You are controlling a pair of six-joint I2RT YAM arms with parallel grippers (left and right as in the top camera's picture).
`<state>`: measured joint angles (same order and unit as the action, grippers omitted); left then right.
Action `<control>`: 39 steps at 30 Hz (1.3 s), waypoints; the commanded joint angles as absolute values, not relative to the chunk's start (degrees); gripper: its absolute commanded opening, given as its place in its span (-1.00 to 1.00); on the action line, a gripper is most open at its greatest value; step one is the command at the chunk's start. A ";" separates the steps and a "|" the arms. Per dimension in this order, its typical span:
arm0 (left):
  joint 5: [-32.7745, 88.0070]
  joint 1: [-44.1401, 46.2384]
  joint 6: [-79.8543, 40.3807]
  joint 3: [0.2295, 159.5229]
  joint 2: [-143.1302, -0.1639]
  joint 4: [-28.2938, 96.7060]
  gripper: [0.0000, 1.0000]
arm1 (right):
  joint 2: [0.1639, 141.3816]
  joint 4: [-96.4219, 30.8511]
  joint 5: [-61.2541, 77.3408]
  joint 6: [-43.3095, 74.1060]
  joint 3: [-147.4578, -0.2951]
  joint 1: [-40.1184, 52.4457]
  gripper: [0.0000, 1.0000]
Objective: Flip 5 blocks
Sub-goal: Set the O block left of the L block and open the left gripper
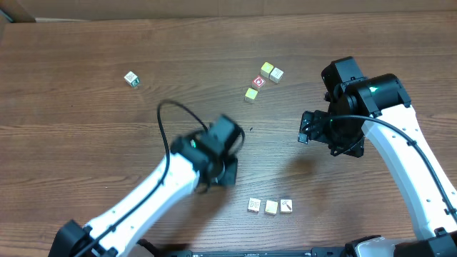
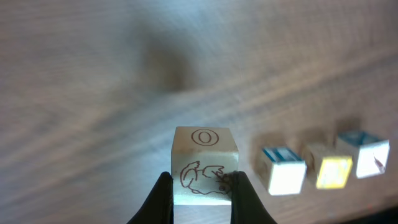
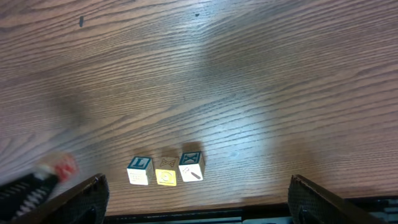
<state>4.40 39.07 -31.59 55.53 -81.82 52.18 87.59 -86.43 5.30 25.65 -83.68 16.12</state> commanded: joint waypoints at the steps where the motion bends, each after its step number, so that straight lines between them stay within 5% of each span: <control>1: 7.11 43.99 -38.68 50.59 -78.81 48.97 -0.92 | 86.04 -86.26 4.80 25.43 -85.17 16.01 0.85; 15: 8.88 49.17 -43.72 39.64 -79.05 36.03 -0.85 | 86.04 -86.67 4.80 25.45 -85.17 16.01 0.85; 39: 10.17 49.19 -43.75 39.46 -82.94 33.32 -0.69 | 86.04 -86.87 4.80 25.45 -85.17 16.01 0.86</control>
